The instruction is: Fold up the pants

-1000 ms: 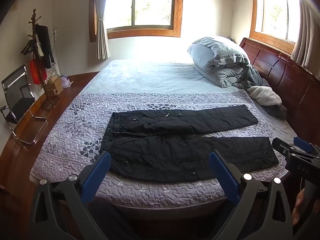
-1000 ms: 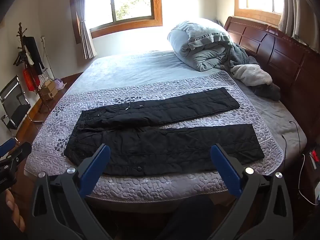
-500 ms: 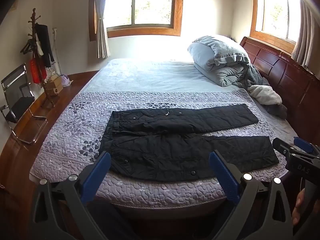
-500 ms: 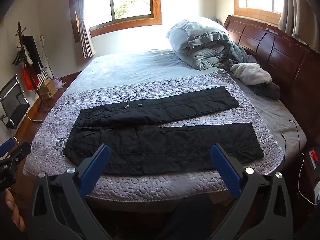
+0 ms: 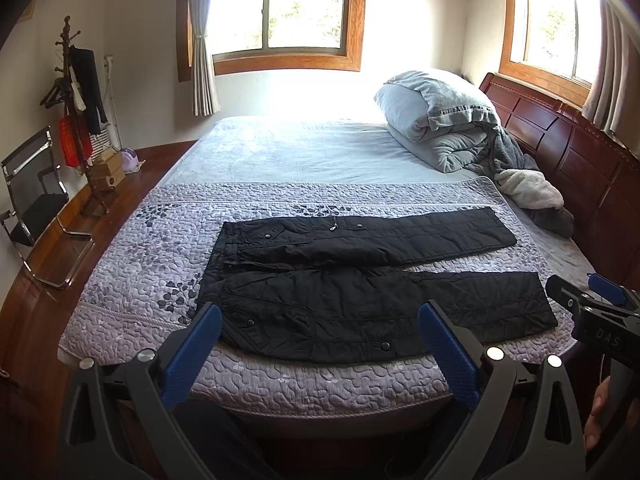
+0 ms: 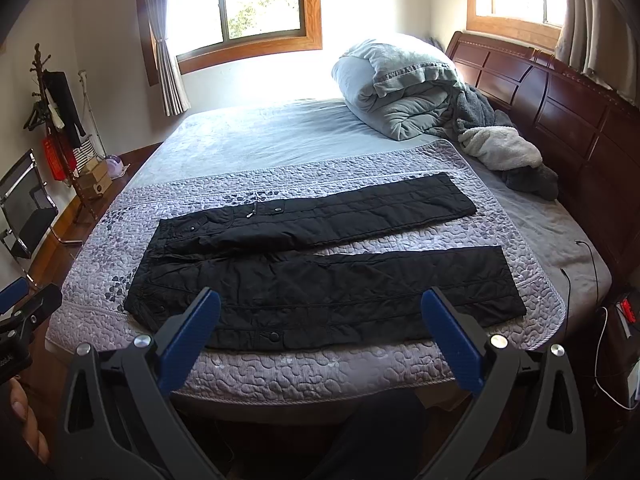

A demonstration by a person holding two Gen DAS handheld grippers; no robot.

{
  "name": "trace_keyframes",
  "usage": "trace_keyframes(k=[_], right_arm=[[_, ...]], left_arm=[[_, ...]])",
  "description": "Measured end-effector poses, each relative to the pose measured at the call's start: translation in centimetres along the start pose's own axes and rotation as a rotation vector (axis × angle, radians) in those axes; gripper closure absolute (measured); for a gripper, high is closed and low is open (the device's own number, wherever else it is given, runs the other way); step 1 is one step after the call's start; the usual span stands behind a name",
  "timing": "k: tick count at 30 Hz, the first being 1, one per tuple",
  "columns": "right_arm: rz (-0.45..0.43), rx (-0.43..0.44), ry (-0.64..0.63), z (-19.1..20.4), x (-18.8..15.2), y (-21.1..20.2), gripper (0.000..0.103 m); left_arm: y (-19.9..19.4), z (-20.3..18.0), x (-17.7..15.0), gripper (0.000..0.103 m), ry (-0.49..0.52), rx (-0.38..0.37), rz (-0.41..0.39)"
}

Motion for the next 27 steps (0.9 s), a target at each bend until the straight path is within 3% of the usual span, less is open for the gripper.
trace_keyframes(k=[27], right_arm=[[0.006,-0.013,-0.003,-0.11,0.31,0.03,0.002]], left_arm=[[0.48,0.04,-0.42,0.004,-0.004,-0.003,0.011]])
Point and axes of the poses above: each gripper's, at about its wrist camera, not at the fingertips, and y roughly the way its jaws point, z to its left, x to its top, the point moved 4 cm from there along y, roughly the way its jaws point, and after that the axes turned 3 degrees about -z, right-handed, at the moved point
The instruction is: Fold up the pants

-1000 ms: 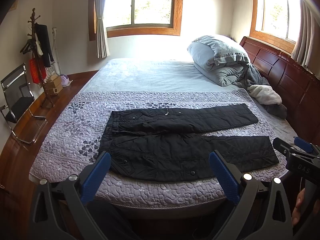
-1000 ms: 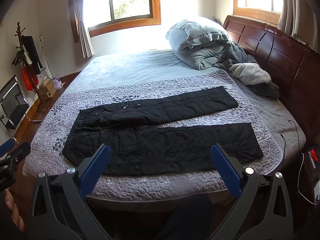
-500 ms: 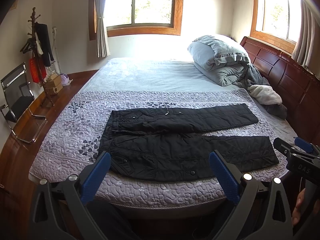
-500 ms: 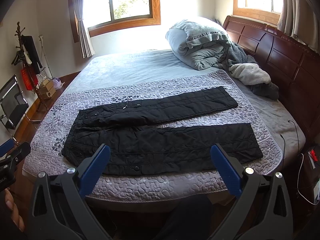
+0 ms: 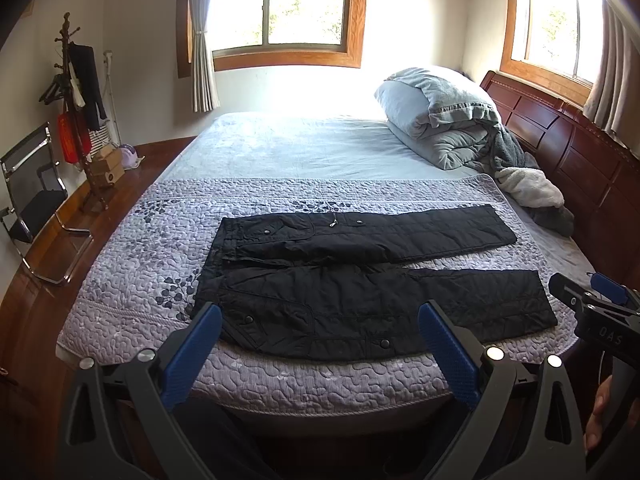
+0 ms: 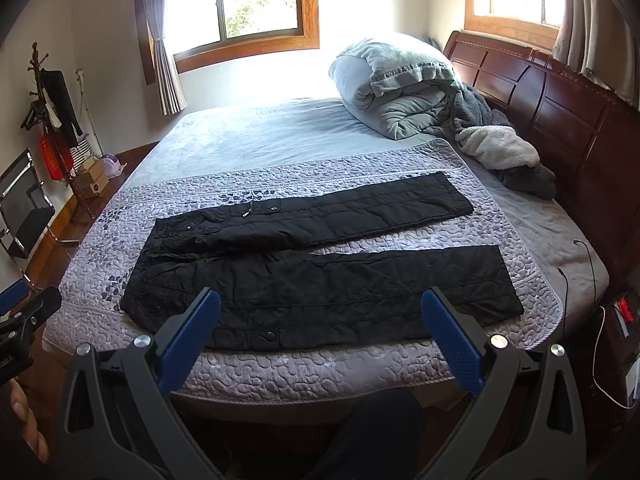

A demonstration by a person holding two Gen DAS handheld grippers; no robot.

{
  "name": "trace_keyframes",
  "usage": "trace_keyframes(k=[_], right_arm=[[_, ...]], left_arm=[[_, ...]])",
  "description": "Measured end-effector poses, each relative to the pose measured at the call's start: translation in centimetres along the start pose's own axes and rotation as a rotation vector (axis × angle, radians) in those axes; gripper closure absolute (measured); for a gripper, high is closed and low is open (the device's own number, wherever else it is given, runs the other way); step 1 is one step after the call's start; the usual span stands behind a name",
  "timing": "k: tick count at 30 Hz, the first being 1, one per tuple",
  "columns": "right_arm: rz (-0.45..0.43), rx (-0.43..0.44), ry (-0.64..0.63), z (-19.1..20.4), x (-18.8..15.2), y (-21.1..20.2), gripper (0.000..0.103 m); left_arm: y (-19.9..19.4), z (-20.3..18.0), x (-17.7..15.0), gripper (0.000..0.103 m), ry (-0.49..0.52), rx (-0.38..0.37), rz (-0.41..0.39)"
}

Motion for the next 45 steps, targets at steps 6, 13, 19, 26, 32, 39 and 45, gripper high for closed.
trace_keyframes(k=[6,13,19,26,32,39,45], right_arm=[[-0.003,-0.002,0.002,-0.2,0.0,0.0,0.002],[-0.001,-0.002,0.002,-0.2,-0.1,0.0,0.002],[-0.002,-0.003,0.001,-0.2,0.0,0.1,0.002],[0.000,-0.002,0.003,-0.2,-0.1,0.1,0.002],[0.000,-0.002,0.003,-0.3,-0.1,0.1,0.002],[0.000,-0.002,0.003,-0.3,-0.2,0.1,0.002],[0.000,-0.003,0.003,-0.3,-0.3,0.1,0.002]], left_arm=[[0.1,0.0,0.0,0.004,0.001,0.000,0.003],[0.1,0.0,0.0,0.004,0.001,0.000,0.004],[0.2,0.0,0.0,0.004,0.001,0.001,0.003],[0.2,0.1,-0.1,0.004,-0.001,-0.001,0.005],[0.2,0.1,-0.1,0.004,-0.001,0.001,0.004],[0.2,0.1,-0.1,0.004,-0.002,0.000,0.005],[1.1,0.4,-0.4,0.004,-0.008,-0.008,0.031]])
Point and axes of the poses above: each gripper's, at about its wrist camera, not at the fingertips, and y roughly the way its jaws point, z to its left, x to its top, the point moved 4 cm from there along y, roughly the way its jaws point, and after that the axes turned 3 degrees about -z, right-handed, at the moved point
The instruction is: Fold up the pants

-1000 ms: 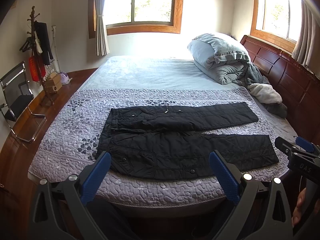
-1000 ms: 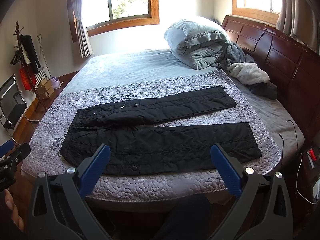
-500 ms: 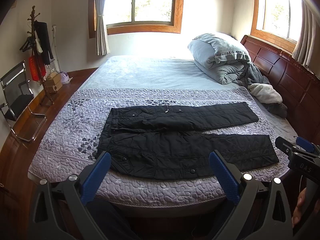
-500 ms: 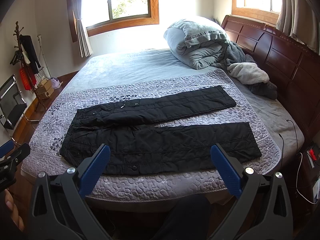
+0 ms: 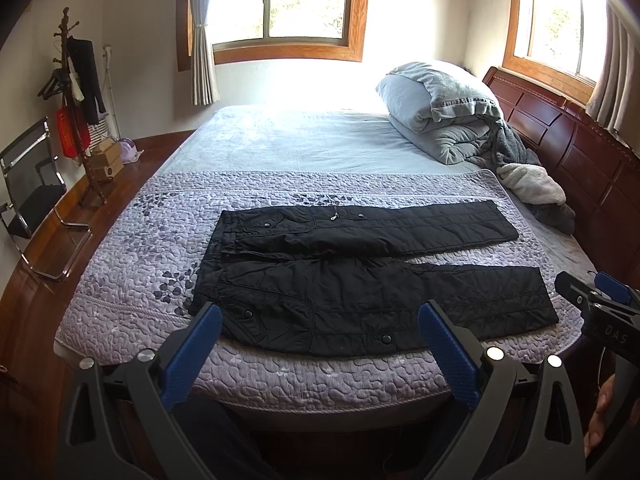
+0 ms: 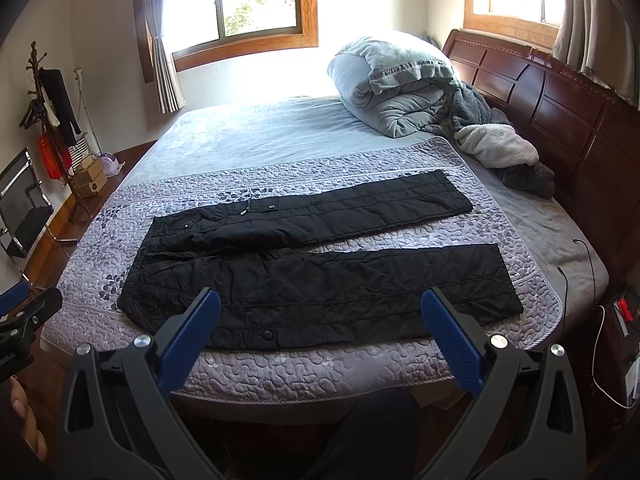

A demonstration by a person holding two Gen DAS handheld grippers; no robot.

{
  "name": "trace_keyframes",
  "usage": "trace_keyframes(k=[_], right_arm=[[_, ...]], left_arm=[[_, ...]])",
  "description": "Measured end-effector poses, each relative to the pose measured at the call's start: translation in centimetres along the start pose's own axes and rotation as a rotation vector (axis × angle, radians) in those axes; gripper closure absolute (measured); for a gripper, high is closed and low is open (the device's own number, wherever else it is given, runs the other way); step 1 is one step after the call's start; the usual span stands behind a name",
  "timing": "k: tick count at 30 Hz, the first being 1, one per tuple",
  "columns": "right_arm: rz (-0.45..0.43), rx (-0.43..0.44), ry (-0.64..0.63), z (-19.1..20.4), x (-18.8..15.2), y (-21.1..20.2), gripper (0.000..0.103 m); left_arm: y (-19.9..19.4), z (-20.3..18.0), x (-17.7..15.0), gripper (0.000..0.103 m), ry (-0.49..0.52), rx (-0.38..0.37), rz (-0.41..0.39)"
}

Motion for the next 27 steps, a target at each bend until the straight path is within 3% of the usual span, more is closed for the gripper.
trace_keyframes(k=[7,10,13,15,18,23,27], right_arm=[[0.014,-0.003,-0.015,-0.3,-0.1,1.9,0.002],[0.025,0.011,-0.011,-0.6,-0.2,3.3,0.002],[0.077,0.136,0.023,-1.4,-0.8,6.4,0.002],[0.202,0.229,0.107,-2.8,-2.0,10.3,0.003],[0.320,0.335,0.205,-5.0,-3.7,15.0,0.003],[0.355,0.350,0.334,-9.6,-5.8,19.0,0.003],[0.334,0.298,0.362,-12.6,-7.3,20.3,0.003]], left_arm=[[2.8,3.6,-0.7,0.004,-0.078,-0.082,0.042],[4.1,5.7,-0.9,0.004,-0.097,-0.076,0.045],[6.4,8.4,-1.3,0.004,-0.113,-0.070,0.051],[10.0,10.5,-2.1,0.004,-0.144,-0.101,0.161],[16.7,14.8,-4.2,0.004,-0.291,-0.290,0.311],[27.1,22.9,-9.4,0.004,-0.593,-0.312,0.542],[30.8,26.1,-11.1,0.004,-0.728,-0.257,0.553]])
Point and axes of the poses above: each gripper's, at about its wrist camera, not at the fingertips, and y roughly the way its jaws point, z to its left, x to its top, the point moved 4 cm from there along y, roughly the way its jaws point, and after that the axes turned 3 degrees about -z, right-handed, at the moved point
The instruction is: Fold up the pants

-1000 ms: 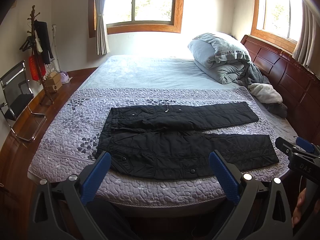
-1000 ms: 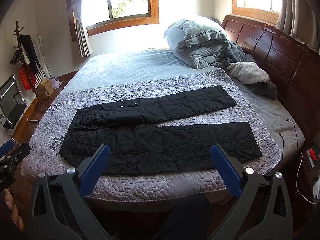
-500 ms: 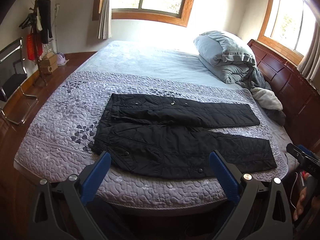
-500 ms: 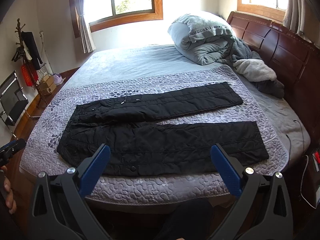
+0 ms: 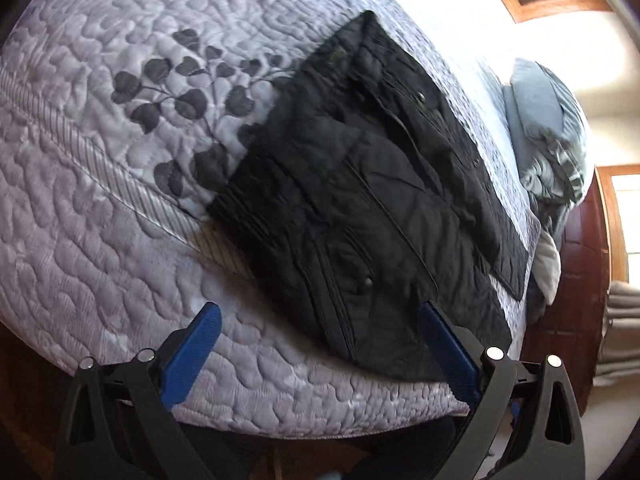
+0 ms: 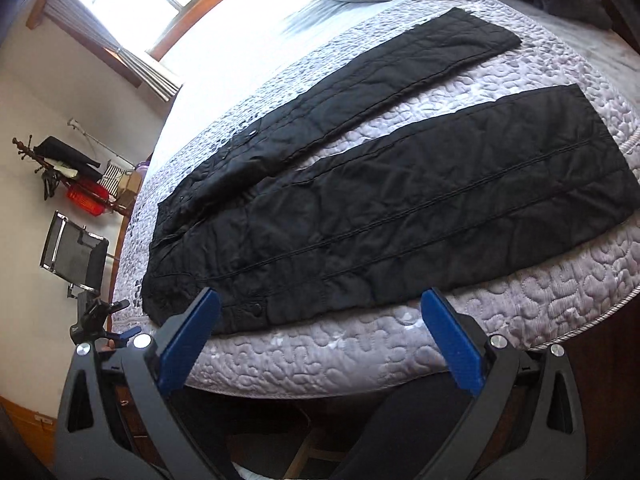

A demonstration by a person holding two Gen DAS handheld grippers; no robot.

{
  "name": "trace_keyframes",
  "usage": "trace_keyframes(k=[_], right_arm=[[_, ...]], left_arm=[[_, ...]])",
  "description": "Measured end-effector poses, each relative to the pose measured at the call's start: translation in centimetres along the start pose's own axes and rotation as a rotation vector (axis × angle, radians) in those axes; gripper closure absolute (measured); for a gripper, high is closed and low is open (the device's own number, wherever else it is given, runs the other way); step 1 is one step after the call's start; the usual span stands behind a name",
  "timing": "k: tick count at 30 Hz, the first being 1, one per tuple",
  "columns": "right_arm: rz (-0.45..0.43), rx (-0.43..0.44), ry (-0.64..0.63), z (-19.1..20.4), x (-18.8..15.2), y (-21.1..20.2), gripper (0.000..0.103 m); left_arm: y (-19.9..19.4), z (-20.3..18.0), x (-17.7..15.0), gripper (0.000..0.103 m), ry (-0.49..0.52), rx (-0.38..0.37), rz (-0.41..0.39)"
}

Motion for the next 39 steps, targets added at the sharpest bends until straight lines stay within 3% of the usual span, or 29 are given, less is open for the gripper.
trace_keyframes(k=[1,4,8,10,11,13,14,15,16,18,21,24,27,31,33,35,39], right_arm=[[-0.002,-0.009,0.011,-0.8,0.0,0.2,0.003],[0.001,-0.001,0.053,-2.9,-0.3,0.9,0.003],[-0.008,0.022,0.118,-6.0,0.0,1.3,0.003],[-0.004,0.032,0.171,-8.3,0.6,1.4,0.003],[-0.004,0.046,0.201,-9.6,0.7,1.3,0.004],[-0.028,0.036,0.268,-12.9,1.6,0.7,0.013],[-0.043,0.010,0.301,-15.0,2.2,0.2,0.044],[-0.053,-0.016,0.341,-17.0,2.6,-0.2,0.070],[-0.072,-0.031,0.393,-19.4,3.0,-0.8,0.070],[-0.121,-0.063,0.485,-23.5,3.7,-2.1,0.056],[-0.198,-0.099,0.591,-28.7,4.1,-3.9,0.047],[-0.220,-0.142,0.663,-32.3,4.0,-4.3,0.036],[-0.204,-0.167,0.715,-34.4,3.6,-3.9,0.034],[-0.205,-0.116,0.730,-35.7,3.8,-2.3,0.036],[-0.204,-0.072,0.720,-35.6,3.9,-1.7,0.077],[-0.200,-0.037,0.708,-34.6,3.7,-1.4,0.088],[-0.150,-0.036,0.629,-30.3,3.0,-1.0,0.091]], left_arm=[[0.5,0.2,0.4,0.004,-0.017,-0.031,-0.001],[2.2,1.0,1.3,0.004,-0.033,0.016,-0.003],[3.6,1.1,2.0,0.007,-0.059,0.024,-0.012],[4.0,0.8,2.0,0.024,-0.048,0.037,-0.021],[4.2,0.6,1.8,0.054,-0.049,0.048,-0.012],[4.5,0.8,1.7,0.065,-0.080,0.036,-0.019],[4.6,0.8,1.6,0.073,-0.091,0.022,-0.022],[4.7,0.7,1.6,0.074,-0.095,0.019,-0.032],[4.6,0.6,1.5,0.075,-0.090,0.028,-0.041],[4.7,0.2,1.4,0.075,-0.073,0.053,-0.058],[5.1,0.0,1.3,0.075,-0.058,0.082,-0.073],[5.4,0.2,1.4,0.075,-0.072,0.089,-0.074],[5.5,0.0,1.4,0.075,-0.078,0.101,-0.086],[5.4,0.0,1.2,0.079,-0.089,0.112,-0.108],[5.1,0.2,1.0,0.083,-0.104,0.116,-0.128],[3.9,0.5,0.9,0.085,-0.110,0.134,-0.171],[0.7,3.7,1.3,0.086,-0.178,0.156,-0.252]])
Point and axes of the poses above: each gripper's, at about its wrist camera, not at the fingertips, and y roughly the way its jaws point, z to its left, x to its top, the point moved 4 cm from there along y, roughly the way its jaws point, and after that the axes turned 3 degrees about -z, right-handed, at the moved point
